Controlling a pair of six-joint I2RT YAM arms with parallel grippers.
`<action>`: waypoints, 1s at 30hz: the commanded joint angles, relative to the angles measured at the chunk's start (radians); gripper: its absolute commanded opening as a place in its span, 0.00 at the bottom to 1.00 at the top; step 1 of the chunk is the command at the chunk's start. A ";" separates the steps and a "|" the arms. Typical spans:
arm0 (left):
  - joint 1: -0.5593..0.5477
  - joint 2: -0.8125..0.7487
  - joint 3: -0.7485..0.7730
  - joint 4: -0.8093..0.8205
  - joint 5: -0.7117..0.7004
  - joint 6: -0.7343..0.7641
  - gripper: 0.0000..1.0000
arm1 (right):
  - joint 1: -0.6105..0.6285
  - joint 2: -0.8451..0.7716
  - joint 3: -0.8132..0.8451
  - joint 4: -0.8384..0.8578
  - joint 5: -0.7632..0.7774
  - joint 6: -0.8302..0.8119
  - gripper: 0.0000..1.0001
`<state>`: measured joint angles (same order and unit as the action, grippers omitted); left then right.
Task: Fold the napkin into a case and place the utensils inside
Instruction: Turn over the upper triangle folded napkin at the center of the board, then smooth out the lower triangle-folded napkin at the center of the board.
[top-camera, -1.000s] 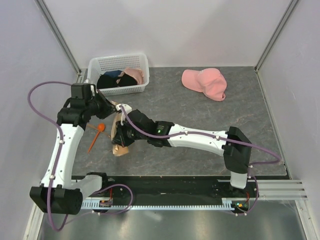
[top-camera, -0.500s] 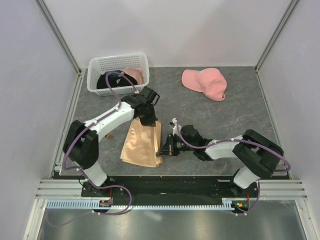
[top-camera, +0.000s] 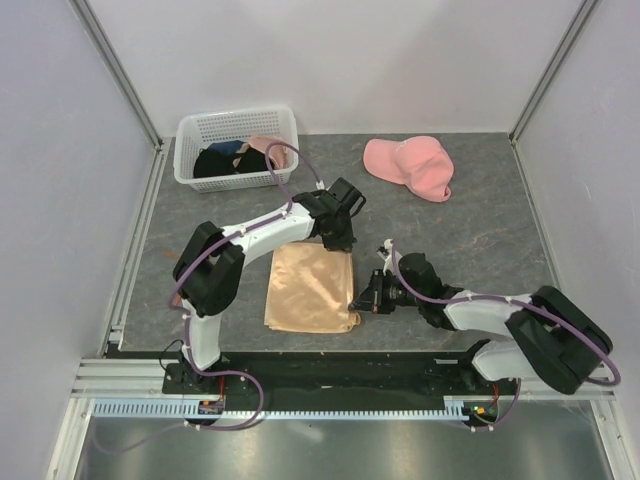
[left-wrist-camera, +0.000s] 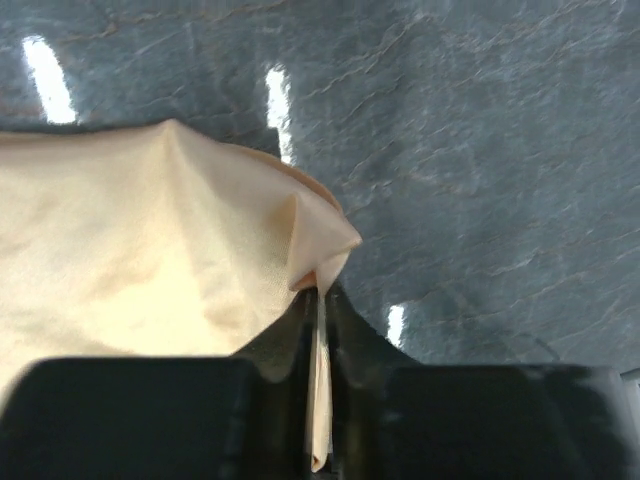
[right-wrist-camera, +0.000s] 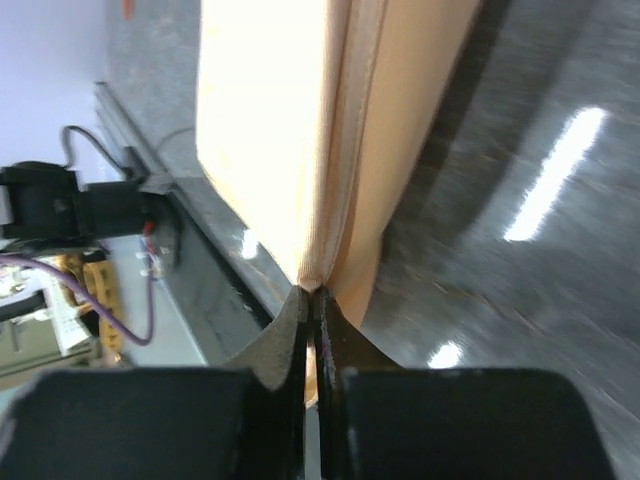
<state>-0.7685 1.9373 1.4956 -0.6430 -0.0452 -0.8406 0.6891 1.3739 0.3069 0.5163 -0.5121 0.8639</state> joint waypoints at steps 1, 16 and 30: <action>0.014 0.025 0.097 0.189 -0.039 -0.008 0.21 | -0.036 -0.137 0.032 -0.450 0.064 -0.156 0.14; 0.006 -0.342 -0.264 0.153 0.257 0.143 0.58 | -0.200 -0.119 0.250 -0.742 0.271 -0.264 0.73; -0.268 -0.290 -0.468 0.316 0.240 0.003 0.55 | -0.186 -0.279 -0.011 -0.469 -0.009 -0.010 0.52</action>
<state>-0.9974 1.5845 0.9997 -0.3817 0.2111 -0.7784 0.4919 1.1450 0.3645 -0.0650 -0.4362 0.7475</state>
